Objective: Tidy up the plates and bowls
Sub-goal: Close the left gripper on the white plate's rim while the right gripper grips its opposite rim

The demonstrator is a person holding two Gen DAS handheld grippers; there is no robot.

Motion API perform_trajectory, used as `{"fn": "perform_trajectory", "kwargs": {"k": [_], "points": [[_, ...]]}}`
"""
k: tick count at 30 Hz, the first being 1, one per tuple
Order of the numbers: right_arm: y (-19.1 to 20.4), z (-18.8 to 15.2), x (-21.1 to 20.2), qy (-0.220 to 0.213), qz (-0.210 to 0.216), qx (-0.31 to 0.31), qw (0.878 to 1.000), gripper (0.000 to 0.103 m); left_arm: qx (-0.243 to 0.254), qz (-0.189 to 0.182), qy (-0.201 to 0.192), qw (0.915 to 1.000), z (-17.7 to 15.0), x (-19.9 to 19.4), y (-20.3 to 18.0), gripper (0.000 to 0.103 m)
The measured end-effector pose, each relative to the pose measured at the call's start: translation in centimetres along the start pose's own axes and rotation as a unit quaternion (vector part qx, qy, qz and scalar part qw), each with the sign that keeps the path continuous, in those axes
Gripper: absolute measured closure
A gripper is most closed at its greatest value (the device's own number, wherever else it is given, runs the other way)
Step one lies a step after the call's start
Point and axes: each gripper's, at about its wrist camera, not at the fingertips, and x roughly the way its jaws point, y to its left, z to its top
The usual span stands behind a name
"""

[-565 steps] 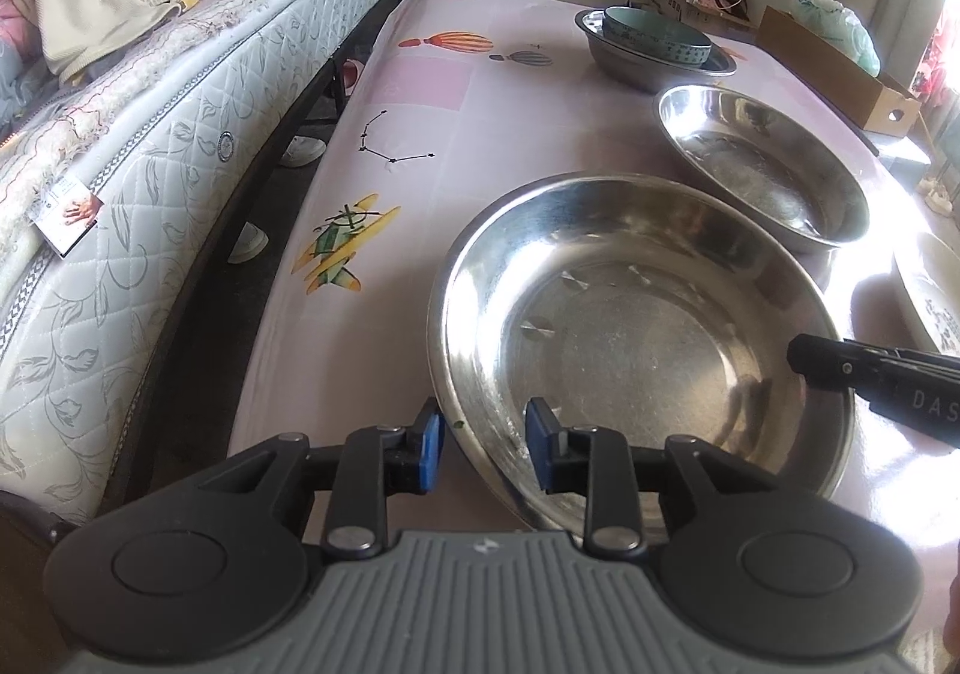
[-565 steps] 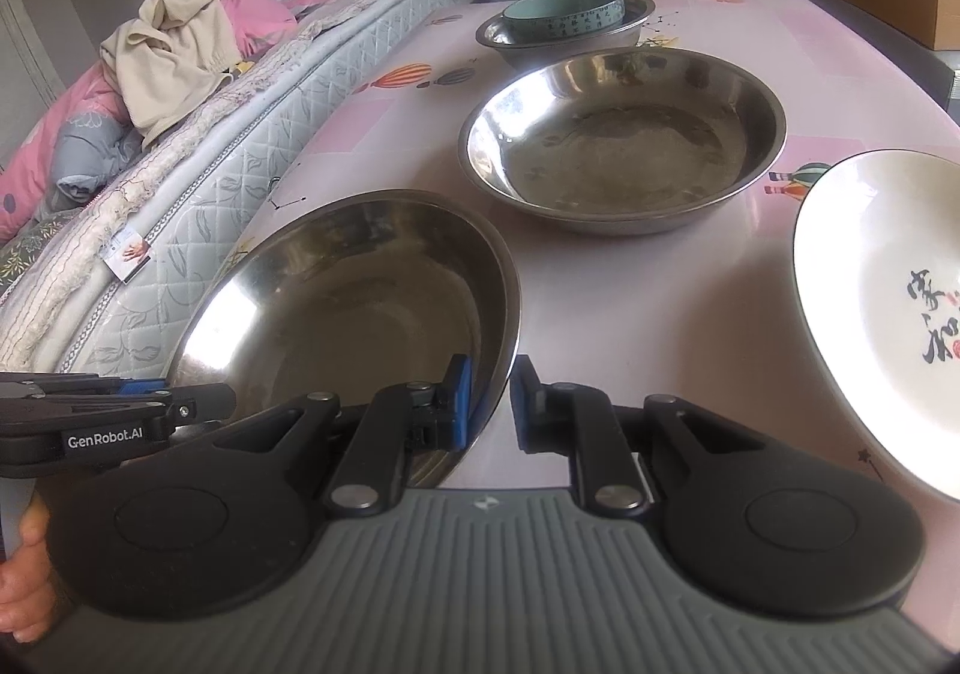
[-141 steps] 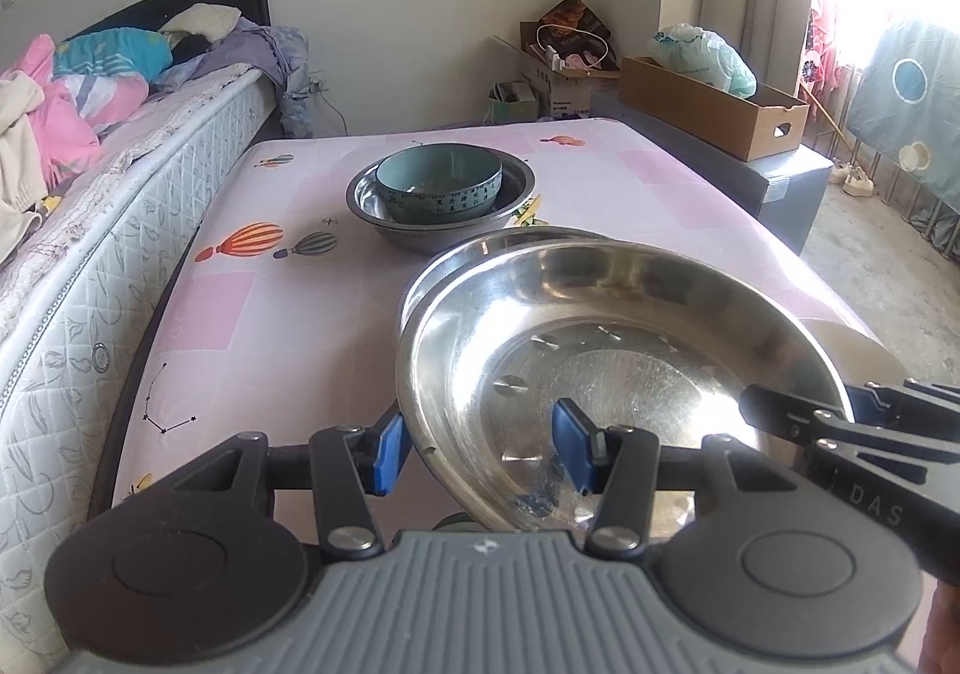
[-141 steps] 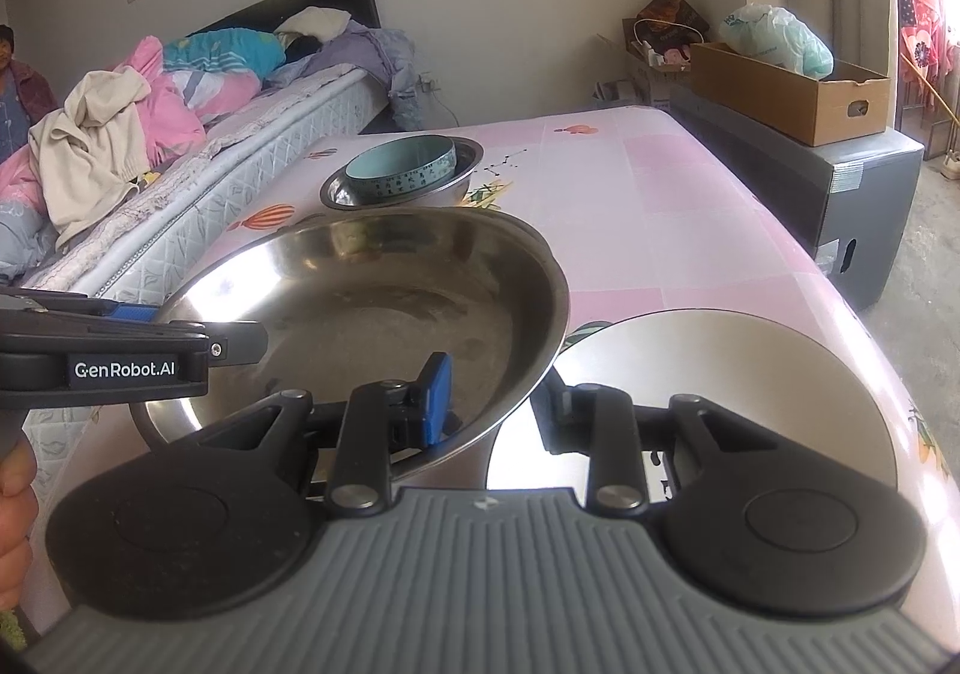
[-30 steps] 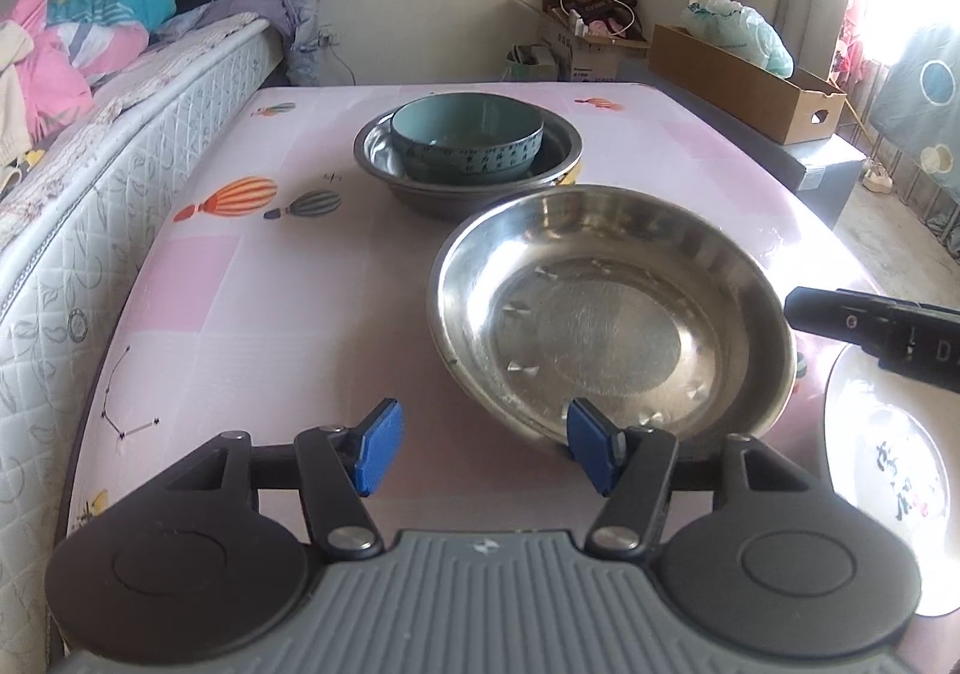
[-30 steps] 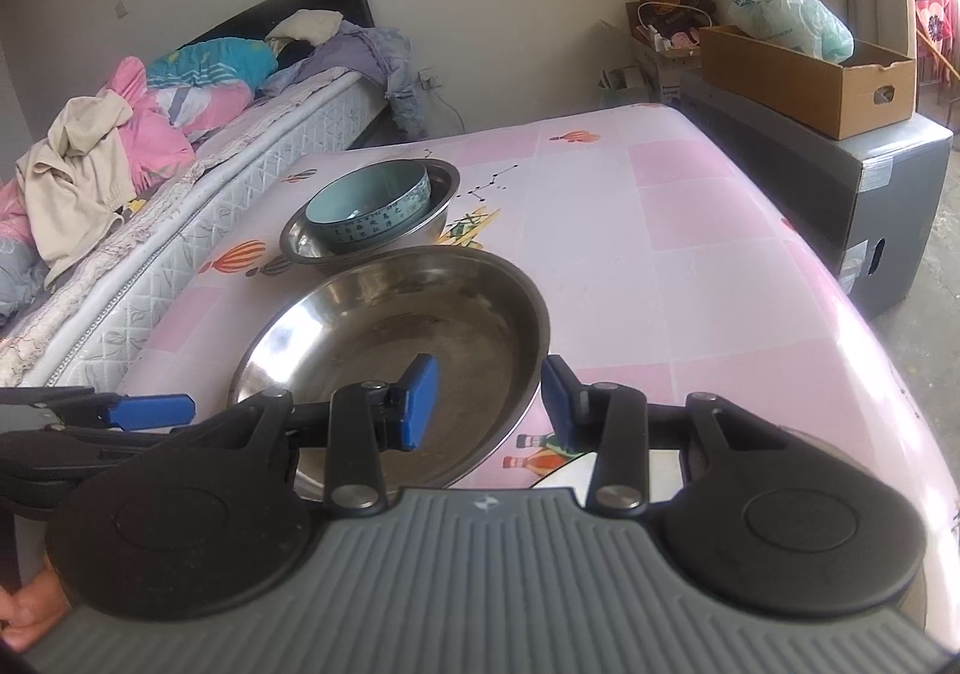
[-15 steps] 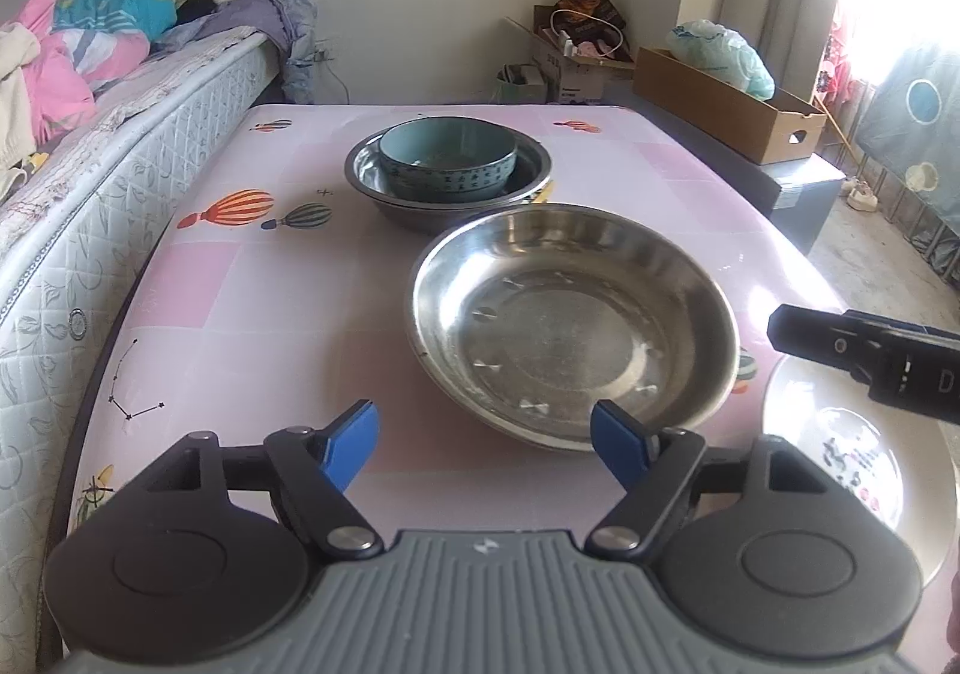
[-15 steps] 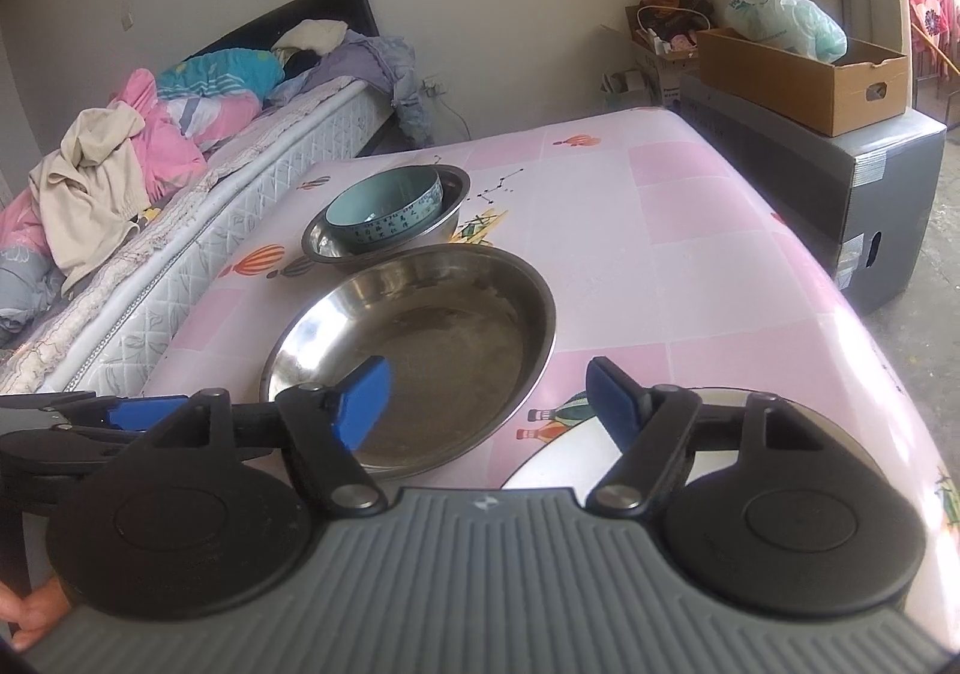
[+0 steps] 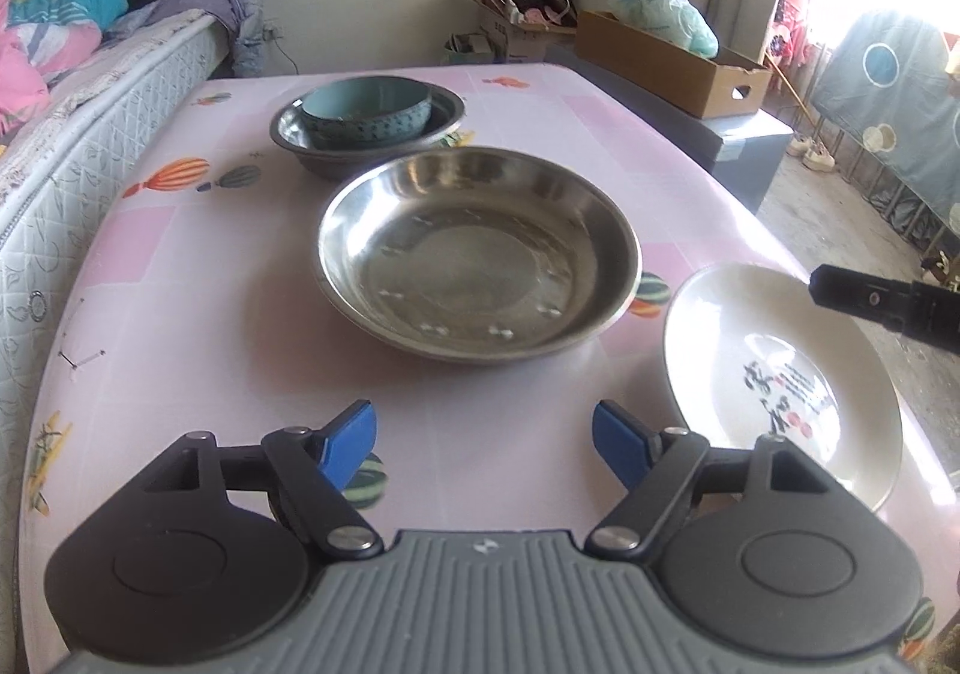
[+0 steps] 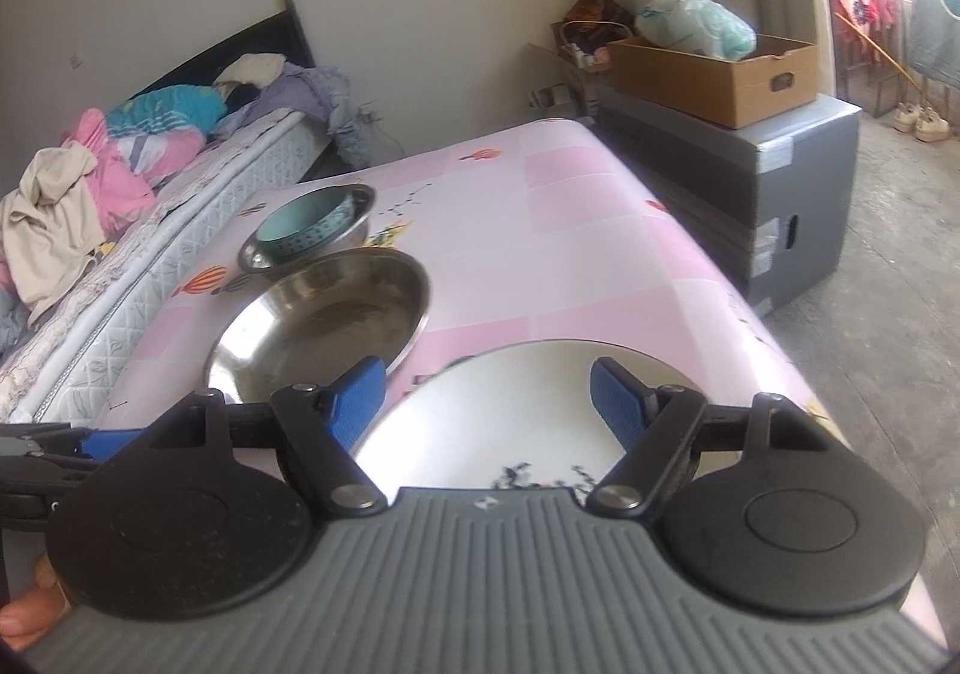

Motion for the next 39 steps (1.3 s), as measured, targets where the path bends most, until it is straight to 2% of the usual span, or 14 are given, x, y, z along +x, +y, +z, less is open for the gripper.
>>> {"fn": "perform_trajectory", "kwargs": {"k": [10,21,27,28,35,39], "points": [[-5.5,-2.0,-2.0,-0.002,-0.030,0.048,0.998,0.028,0.011,-0.026,0.014,0.9995,-1.1,0.6,-3.2,0.023],[-7.6,-3.5,-0.1,0.022,-0.025,0.068,0.997,0.028,0.019,-0.058,0.010,0.9981,-0.9,2.1,-5.9,0.026],[-8.6,-3.9,1.7,0.033,-0.026,0.078,0.996,0.031,0.023,-0.071,0.021,0.9970,-0.6,3.6,-6.4,0.037],[-8.7,-3.9,1.9,0.032,-0.026,0.076,0.996,0.032,0.024,-0.072,0.022,0.9969,-0.6,3.8,-6.5,0.041],[-8.7,-3.6,2.8,0.030,-0.026,0.069,0.997,0.051,0.028,-0.087,0.035,0.9952,-0.5,4.6,-7.0,0.062],[-8.5,-3.6,3.1,0.032,-0.025,0.065,0.997,0.058,0.029,-0.095,0.034,0.9945,-0.4,4.7,-7.2,0.070]]}}
